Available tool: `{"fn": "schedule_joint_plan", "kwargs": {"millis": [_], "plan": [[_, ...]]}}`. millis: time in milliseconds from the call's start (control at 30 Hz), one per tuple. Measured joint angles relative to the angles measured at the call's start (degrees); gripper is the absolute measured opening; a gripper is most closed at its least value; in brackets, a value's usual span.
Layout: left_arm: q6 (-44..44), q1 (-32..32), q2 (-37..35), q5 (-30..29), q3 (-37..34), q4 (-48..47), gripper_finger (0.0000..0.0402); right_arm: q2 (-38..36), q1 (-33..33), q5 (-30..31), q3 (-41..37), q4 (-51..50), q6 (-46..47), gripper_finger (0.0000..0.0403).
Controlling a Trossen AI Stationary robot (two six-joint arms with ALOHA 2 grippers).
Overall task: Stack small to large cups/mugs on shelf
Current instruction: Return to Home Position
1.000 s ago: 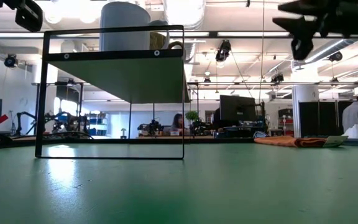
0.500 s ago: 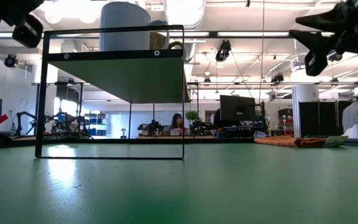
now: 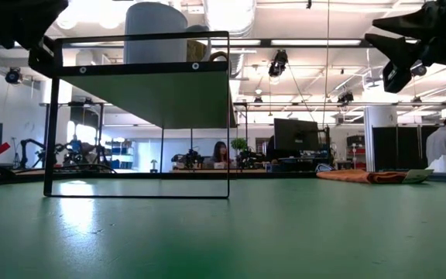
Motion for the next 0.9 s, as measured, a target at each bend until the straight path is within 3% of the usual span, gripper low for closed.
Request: {"fn": "schedule_joint_plan", "kwargs": {"millis": [67, 333, 500, 667, 900], "plan": [[1.04, 0.0, -0.02, 1.34, -1.77, 3.93, 0.0022, 0.0, 0.0, -0.01, 0.0, 0.01, 0.0, 0.0098], [3.74, 0.72, -0.04, 4.39, -1.81, 4.92, 0.0022, 0.04, -0.25, -0.14, 0.0, -1.54, -0.12, 0.0102], [3.69, 3.95, -0.04, 11.58, -1.84, 5.31, 0.0022, 0.0, -0.5, -3.56, 0.0, -0.17, -1.74, 0.0097], [-0.6, 6.79, -0.04, 15.14, -1.88, 1.99, 0.0022, 0.0, -0.59, -4.42, 0.0, -0.76, -3.08, 0.0093], [-5.17, 7.04, 1.5, 15.25, -1.9, -1.95, 0.0022, 0.54, -0.59, -2.66, 0.0, -3.02, -2.63, 0.0095]]}}
